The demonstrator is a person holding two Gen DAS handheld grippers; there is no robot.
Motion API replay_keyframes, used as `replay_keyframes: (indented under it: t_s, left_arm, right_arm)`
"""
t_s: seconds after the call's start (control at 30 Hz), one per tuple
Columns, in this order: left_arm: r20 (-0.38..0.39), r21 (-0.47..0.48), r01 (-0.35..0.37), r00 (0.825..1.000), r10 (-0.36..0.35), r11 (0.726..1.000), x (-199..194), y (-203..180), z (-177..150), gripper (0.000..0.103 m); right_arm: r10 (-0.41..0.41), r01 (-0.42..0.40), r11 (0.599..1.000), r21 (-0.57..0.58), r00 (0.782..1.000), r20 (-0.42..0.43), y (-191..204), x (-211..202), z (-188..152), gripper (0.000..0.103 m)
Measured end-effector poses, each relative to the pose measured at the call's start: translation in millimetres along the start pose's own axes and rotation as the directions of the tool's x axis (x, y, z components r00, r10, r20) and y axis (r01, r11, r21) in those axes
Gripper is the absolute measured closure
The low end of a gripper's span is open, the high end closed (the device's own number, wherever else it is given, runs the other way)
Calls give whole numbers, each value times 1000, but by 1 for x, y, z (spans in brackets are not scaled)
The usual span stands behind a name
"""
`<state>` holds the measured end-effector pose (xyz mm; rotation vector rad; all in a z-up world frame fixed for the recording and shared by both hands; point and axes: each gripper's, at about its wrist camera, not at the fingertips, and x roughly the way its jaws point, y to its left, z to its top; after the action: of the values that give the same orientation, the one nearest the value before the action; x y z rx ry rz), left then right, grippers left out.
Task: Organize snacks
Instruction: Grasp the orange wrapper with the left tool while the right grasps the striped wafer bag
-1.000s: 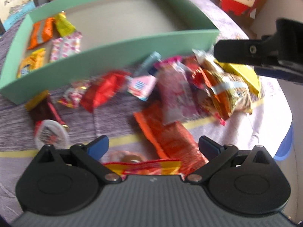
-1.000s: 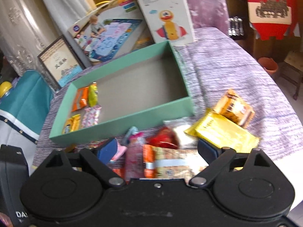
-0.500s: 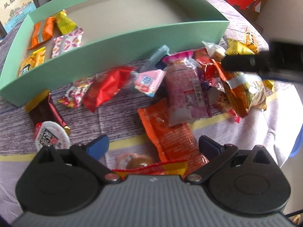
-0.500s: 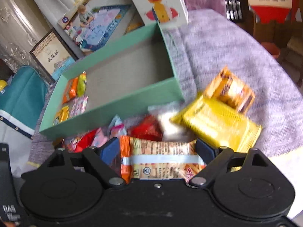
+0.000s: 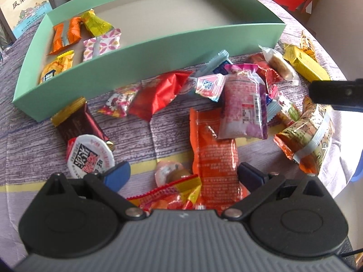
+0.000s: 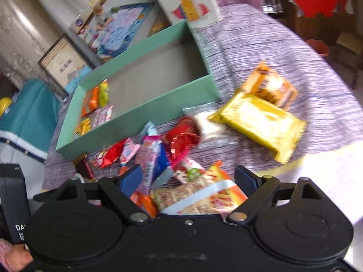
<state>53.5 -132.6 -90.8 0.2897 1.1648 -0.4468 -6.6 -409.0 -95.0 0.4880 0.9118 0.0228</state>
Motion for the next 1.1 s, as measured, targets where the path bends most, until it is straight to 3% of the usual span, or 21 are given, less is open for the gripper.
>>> replay_keyframes:
  t_s: [0.07, 0.13, 0.27, 0.33, 0.5, 0.7, 0.8, 0.9, 1.1]
  left_arm:
    - [3, 1, 1, 1000, -1, 1000, 1, 0, 0, 1]
    - [12, 8, 8, 1000, -8, 1000, 0, -2, -1, 5]
    - [47, 50, 31, 998, -33, 998, -3, -7, -2, 23]
    - [66, 69, 41, 997, -46, 997, -6, -7, -3, 37]
    - [87, 37, 103, 991, -106, 994, -9, 11, -4, 61]
    - [86, 26, 155, 984, -157, 988, -11, 29, -7, 59]
    - [91, 21, 162, 982, -163, 987, -11, 31, -8, 60]
    - [100, 45, 140, 985, -144, 989, -12, 26, -11, 65]
    - [95, -20, 158, 983, -155, 987, -20, 34, -12, 69]
  right_arm:
    - [-19, 19, 999, 30, 1000, -5, -6, -7, -3, 18]
    - [-37, 38, 998, 43, 999, -25, -7, -12, -8, 34]
    - [-49, 59, 993, 105, 995, -91, -7, -14, -18, 35]
    - [-42, 60, 988, 145, 992, -123, -5, -8, -19, 35]
    - [-102, 128, 971, 204, 986, -132, 6, 13, -11, 34]
    - [-180, 212, 960, 182, 967, -178, 27, 46, -10, 34]
    - [-220, 239, 961, 139, 965, -143, 33, 50, -19, 49]
    - [-211, 225, 968, 109, 969, -130, 35, 49, -25, 60]
    - [-171, 175, 984, 43, 983, -68, 44, 28, -19, 63]
